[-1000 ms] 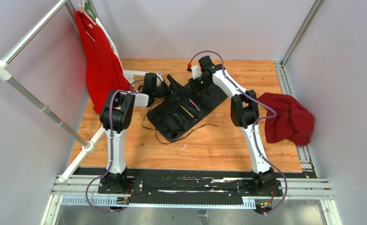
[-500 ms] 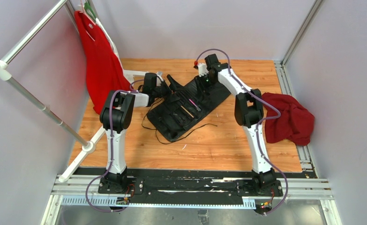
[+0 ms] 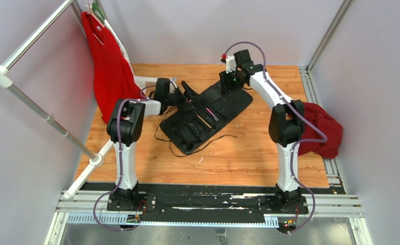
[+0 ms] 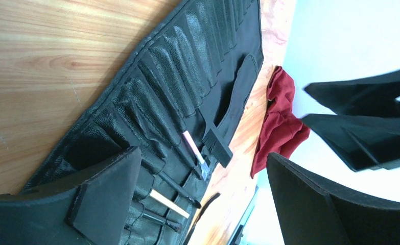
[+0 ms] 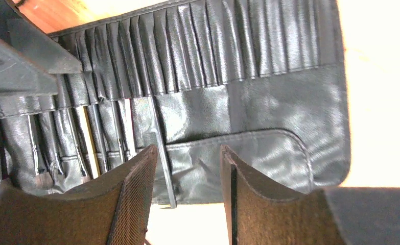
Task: Organize the makeup
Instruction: Reset both arms
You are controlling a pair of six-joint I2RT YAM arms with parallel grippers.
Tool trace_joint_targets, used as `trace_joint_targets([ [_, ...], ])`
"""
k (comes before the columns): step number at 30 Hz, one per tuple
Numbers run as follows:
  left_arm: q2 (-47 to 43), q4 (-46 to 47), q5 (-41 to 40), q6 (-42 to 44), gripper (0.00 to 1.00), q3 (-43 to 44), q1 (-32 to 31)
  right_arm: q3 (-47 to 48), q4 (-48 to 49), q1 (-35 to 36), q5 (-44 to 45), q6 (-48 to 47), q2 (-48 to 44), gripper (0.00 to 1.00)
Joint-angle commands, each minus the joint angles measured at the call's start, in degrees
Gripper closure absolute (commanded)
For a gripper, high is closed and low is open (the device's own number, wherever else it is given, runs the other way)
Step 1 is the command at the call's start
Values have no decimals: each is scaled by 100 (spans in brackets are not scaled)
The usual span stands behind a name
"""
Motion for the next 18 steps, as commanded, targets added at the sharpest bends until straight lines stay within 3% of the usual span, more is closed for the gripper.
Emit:
trace_joint_targets([
  [1, -298, -343, 115, 281, 2, 298, 55, -602, 542, -202, 347, 335, -803, 50],
  [9, -690, -347, 301, 290, 2, 831, 51, -1562, 1045, -221, 750, 573, -1905, 46],
  [18, -1759, -606, 179, 444, 2, 515, 51, -2324, 1281, -220, 866, 752, -2780, 44],
])
